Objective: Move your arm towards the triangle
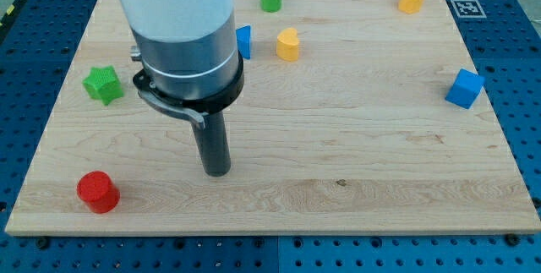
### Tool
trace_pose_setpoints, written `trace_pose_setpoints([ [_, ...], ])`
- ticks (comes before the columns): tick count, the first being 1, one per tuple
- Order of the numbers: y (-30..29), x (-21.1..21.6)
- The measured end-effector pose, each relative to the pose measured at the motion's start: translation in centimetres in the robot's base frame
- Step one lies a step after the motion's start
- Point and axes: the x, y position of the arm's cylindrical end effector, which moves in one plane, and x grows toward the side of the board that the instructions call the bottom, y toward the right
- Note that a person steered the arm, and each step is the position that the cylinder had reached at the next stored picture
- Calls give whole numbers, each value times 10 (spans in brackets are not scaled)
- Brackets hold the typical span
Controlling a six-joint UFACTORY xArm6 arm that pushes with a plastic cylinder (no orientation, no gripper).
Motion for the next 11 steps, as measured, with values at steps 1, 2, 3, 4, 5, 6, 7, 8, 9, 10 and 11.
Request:
trace_pose_setpoints([
  [1, 0, -11],
  [2, 0, -13],
  [3, 0, -26],
  [4, 0, -37],
  [5, 0, -38],
  [6, 0, -40],
  [7, 0, -47],
  [8, 0, -60],
  [9, 0, -75],
  [10, 0, -75],
  [11, 0, -76],
])
